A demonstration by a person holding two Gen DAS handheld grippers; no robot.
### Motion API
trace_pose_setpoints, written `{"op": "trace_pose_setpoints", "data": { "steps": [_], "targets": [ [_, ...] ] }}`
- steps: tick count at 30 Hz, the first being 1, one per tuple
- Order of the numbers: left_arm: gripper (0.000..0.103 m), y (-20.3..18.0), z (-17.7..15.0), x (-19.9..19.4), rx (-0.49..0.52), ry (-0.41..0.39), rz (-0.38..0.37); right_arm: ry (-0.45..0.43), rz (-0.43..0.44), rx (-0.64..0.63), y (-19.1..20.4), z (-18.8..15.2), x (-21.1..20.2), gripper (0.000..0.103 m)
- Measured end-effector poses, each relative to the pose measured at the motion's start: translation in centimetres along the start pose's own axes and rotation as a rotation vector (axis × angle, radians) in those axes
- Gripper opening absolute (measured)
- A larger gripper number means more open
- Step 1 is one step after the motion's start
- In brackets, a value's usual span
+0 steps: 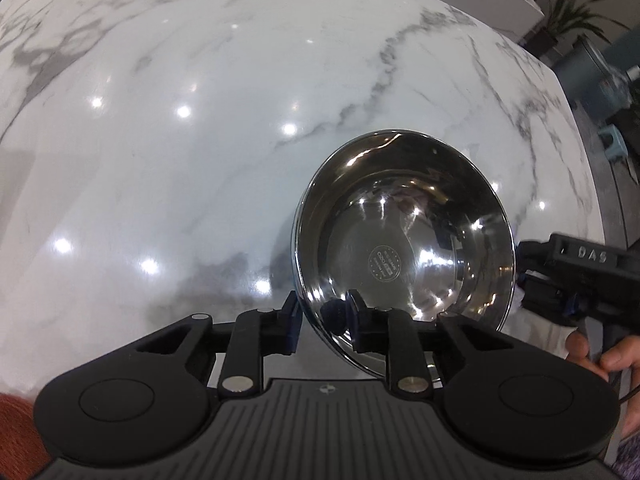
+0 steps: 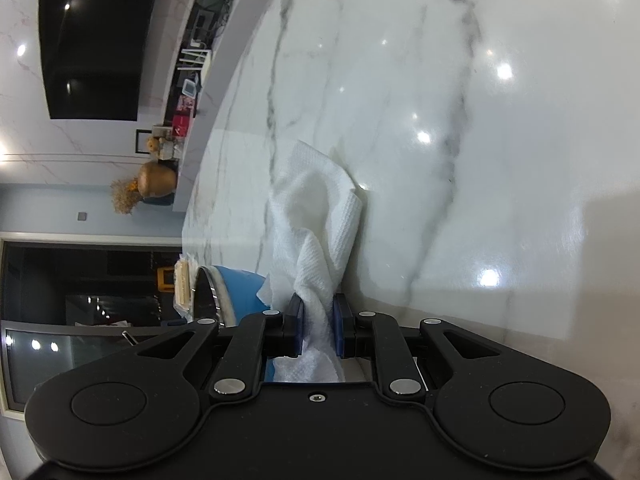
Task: Clean bowl
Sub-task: 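Keep wiping the bowl's outer wall with the cloth in the right gripper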
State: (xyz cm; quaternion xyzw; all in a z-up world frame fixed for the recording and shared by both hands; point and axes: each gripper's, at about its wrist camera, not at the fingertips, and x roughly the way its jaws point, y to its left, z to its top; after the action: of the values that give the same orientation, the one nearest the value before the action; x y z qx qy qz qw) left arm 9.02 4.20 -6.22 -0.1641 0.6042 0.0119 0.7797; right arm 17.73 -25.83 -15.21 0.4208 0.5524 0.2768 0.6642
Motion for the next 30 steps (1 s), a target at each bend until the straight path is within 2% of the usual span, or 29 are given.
{"op": "trace_pose_setpoints", "data": {
  "steps": [6,10,15,26,30],
  "targets": [
    [0.014,0.7,0.8,-0.5,0.046,-0.009,0.016,-0.044,0.144,0.004,0.7,0.4,-1.3,0.014],
    [0.013,1.0,1.2,-0.5,0.047,-0.011,0.019,-0.039,0.174,0.001,0.8,0.5,-1.4,0.014],
    [0.013,0.5,1.3,-0.5,0.075,-0.025,0.04,-0.018,0.143,0.004,0.7,0.5,-0.9,0.014],
    [0.014,-0.3,1.5,-0.3,0.102,-0.046,0.061,0.028,-0.021,-0.002,-0.2,-0.1,1.0,0.014],
    [0.015,-0.3,1.4,-0.2,0.076,-0.046,0.067,0.033,-0.03,-0.003,0.0,-0.2,1.2,0.014]
  ]
}}
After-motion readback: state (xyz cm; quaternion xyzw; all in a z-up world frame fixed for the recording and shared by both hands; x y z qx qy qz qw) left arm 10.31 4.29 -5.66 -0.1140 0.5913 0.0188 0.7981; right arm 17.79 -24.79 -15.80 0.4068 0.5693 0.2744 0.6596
